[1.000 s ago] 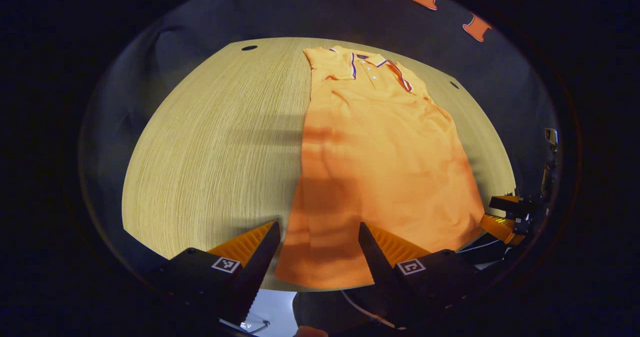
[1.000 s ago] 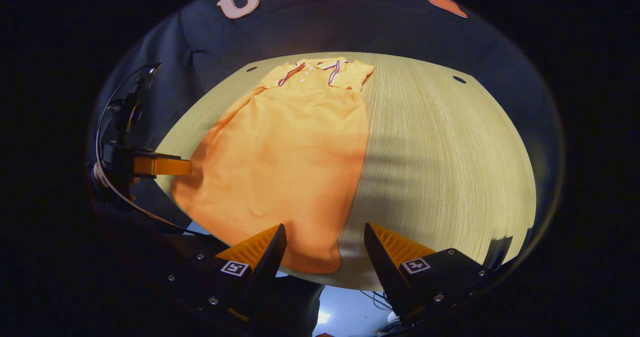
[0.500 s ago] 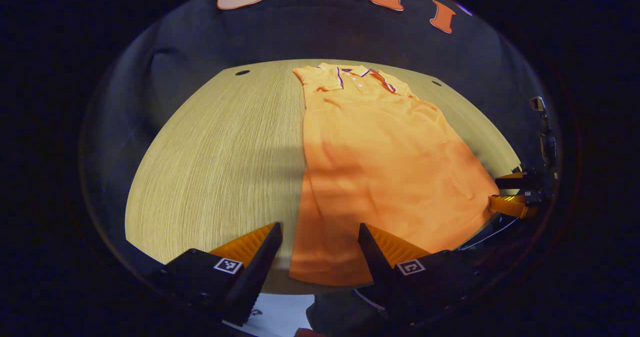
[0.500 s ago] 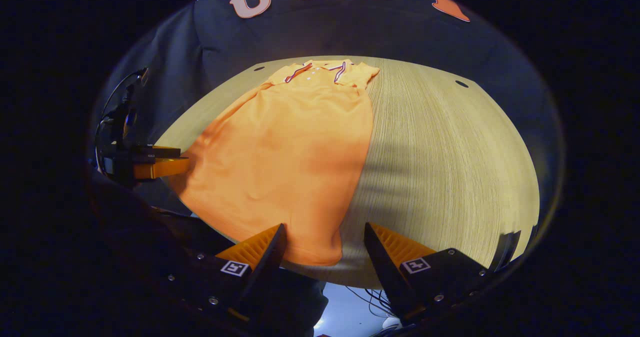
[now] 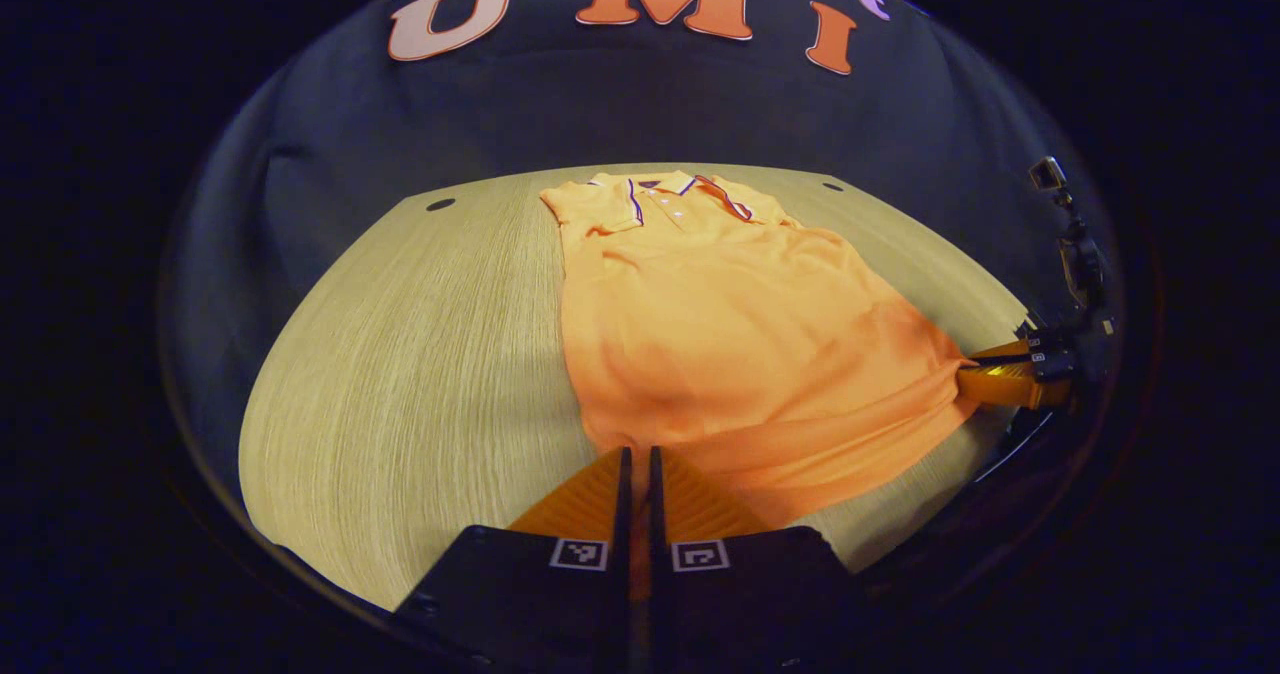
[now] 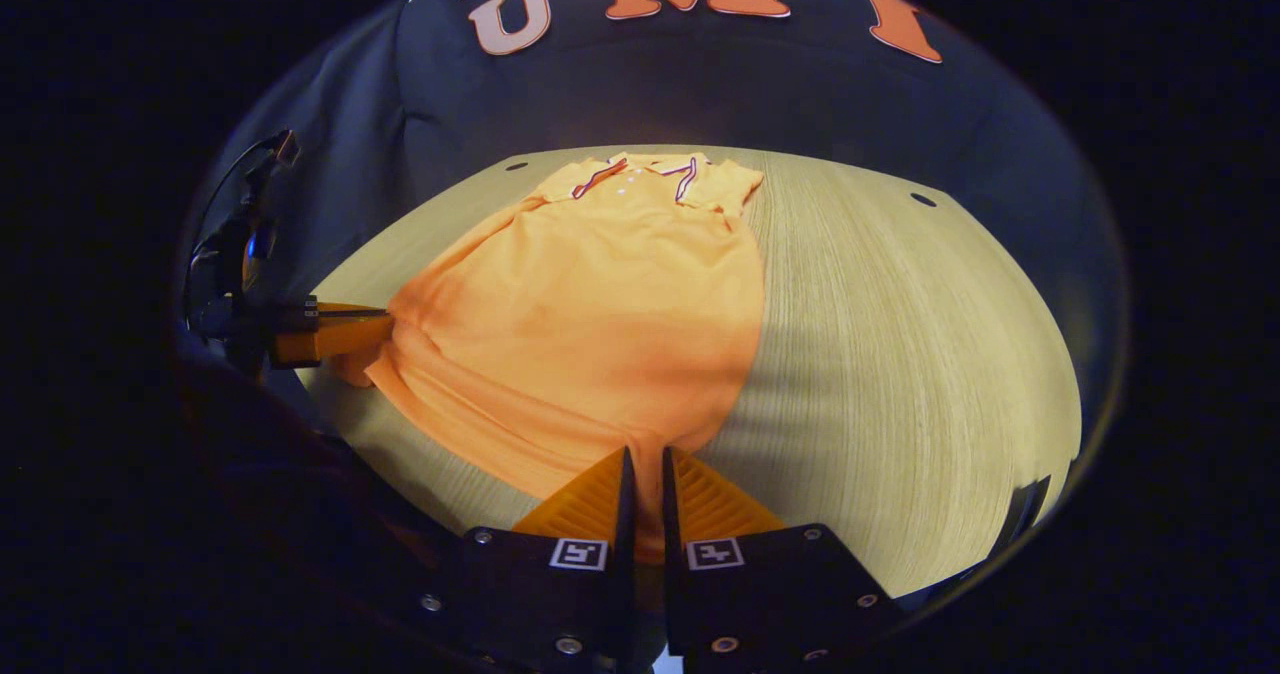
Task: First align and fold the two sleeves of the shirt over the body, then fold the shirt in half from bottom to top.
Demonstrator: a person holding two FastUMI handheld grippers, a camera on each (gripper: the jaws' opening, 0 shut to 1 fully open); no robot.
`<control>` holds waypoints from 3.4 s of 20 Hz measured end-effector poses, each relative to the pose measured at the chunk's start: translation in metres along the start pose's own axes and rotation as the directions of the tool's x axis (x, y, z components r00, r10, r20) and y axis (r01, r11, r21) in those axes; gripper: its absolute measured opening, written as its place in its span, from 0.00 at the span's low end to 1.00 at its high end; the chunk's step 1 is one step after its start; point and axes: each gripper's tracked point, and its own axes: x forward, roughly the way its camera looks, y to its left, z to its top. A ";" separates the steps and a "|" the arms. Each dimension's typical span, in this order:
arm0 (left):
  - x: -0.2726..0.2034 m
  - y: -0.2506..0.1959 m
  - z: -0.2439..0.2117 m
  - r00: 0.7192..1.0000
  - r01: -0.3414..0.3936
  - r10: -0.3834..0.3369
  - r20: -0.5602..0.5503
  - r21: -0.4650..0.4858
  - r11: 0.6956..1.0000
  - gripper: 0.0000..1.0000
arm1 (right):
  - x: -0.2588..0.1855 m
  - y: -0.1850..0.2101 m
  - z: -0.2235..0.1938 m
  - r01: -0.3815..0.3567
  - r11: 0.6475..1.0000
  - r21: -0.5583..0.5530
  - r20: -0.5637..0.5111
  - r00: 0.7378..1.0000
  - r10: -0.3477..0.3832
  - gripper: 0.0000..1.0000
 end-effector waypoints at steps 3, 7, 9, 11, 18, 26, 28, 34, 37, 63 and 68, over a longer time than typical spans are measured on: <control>-0.004 0.000 0.010 0.999 0.021 -0.022 -0.027 -0.039 0.999 0.02 | -0.004 0.006 0.012 -0.051 0.995 0.086 -0.026 0.998 0.053 0.01; -0.017 -0.006 0.052 0.998 0.065 -0.063 0.027 -0.091 0.994 0.02 | -0.017 0.008 0.054 -0.082 0.989 0.122 0.016 0.997 0.081 0.01; -0.016 -0.008 0.073 0.996 0.077 -0.073 0.054 -0.092 0.993 0.02 | -0.020 0.004 0.078 -0.083 0.985 0.153 0.053 0.996 0.075 0.00; -0.014 -0.009 0.095 0.993 0.092 -0.085 0.079 -0.089 0.992 0.02 | -0.021 0.001 0.100 -0.073 0.988 0.135 0.084 0.995 0.062 0.01; 0.006 0.006 0.164 0.985 0.096 -0.088 0.146 -0.051 0.994 0.02 | -0.007 -0.018 0.162 -0.036 0.994 0.107 0.153 0.988 0.020 0.01; 0.044 0.036 0.237 0.975 0.069 -0.062 0.213 -0.025 0.997 0.02 | 0.019 -0.037 0.240 0.002 0.997 0.071 0.224 0.974 -0.018 0.00; 0.055 0.042 0.256 0.972 0.070 -0.061 0.227 -0.031 0.997 0.02 | 0.029 -0.042 0.257 0.015 0.998 0.056 0.230 0.973 -0.028 0.00; 0.088 0.064 0.313 0.964 0.084 -0.058 0.259 -0.091 0.992 0.02 | 0.058 -0.066 0.305 0.070 0.997 0.020 0.248 0.966 -0.072 0.01; 0.107 0.073 0.338 0.959 0.076 -0.048 0.280 -0.089 0.993 0.02 | 0.073 -0.076 0.328 0.076 0.997 0.026 0.262 0.962 -0.080 0.01; 0.220 0.122 0.376 0.971 -0.092 0.123 0.203 -0.155 0.984 0.64 | 0.185 -0.147 0.391 0.175 0.983 0.051 0.134 0.974 -0.181 0.62; 0.177 0.110 0.397 0.954 -0.079 0.125 0.274 -0.174 0.982 0.98 | 0.143 -0.134 0.411 0.204 0.979 0.009 0.264 0.944 -0.199 0.94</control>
